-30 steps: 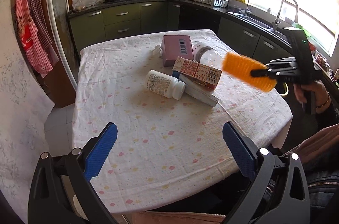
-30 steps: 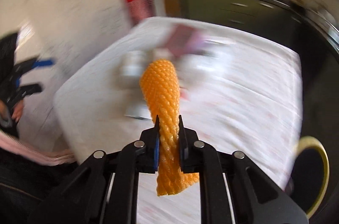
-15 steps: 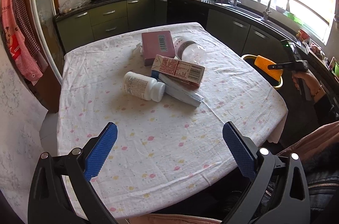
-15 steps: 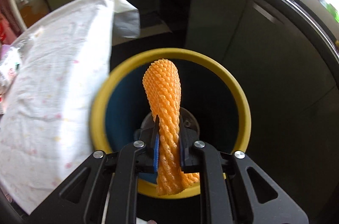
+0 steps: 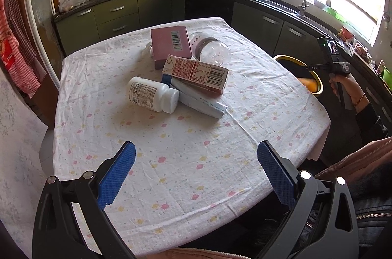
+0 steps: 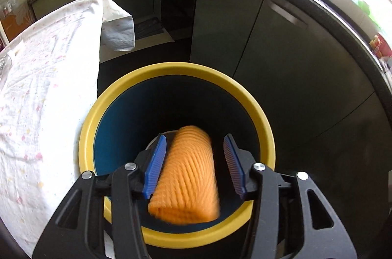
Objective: Collect trash
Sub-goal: 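Carry the orange sponge over the bin and open the right tool, then move the left tool to the white pill bottle and grasp it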
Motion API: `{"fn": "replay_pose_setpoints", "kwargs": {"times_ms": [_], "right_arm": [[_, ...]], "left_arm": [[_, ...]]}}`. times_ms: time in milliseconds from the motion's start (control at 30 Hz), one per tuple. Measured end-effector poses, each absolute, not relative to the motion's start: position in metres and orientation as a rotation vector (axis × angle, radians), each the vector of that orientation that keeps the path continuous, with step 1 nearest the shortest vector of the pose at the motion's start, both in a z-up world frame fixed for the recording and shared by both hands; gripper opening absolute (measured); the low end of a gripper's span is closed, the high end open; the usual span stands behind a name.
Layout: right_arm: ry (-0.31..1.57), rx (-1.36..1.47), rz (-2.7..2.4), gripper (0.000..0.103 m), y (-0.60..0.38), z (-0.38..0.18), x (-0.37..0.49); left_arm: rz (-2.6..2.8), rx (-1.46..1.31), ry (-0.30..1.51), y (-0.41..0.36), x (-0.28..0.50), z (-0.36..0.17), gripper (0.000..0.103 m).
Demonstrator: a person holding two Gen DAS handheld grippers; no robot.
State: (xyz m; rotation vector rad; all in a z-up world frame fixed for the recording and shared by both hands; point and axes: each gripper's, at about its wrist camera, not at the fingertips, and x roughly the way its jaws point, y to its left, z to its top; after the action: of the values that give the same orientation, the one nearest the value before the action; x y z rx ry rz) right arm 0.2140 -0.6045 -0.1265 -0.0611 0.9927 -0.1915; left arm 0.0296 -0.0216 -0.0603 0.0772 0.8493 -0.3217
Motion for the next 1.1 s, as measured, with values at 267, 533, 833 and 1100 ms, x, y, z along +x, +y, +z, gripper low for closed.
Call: {"fn": "replay_pose_setpoints", "kwargs": {"times_ms": [267, 533, 833, 1100], "right_arm": [[0.964, 0.014, -0.152, 0.051, -0.607, -0.114, 0.203], [0.936, 0.036, -0.059, 0.056, -0.581, -0.102, 0.182], [0.944, 0.018, -0.001, 0.059, -0.554, -0.100, 0.180], [0.970, 0.009, 0.020, 0.060, -0.537, -0.107, 0.187]], "left_arm": [[-0.340, 0.091, 0.848, -0.021, 0.039, -0.067, 0.098], [-0.383, 0.169, 0.800, -0.014, 0.079, -0.073, 0.098], [-0.424, 0.224, 0.806, 0.000, 0.148, -0.099, 0.098], [-0.462, 0.245, 0.831, 0.005, 0.184, -0.122, 0.098]]}}
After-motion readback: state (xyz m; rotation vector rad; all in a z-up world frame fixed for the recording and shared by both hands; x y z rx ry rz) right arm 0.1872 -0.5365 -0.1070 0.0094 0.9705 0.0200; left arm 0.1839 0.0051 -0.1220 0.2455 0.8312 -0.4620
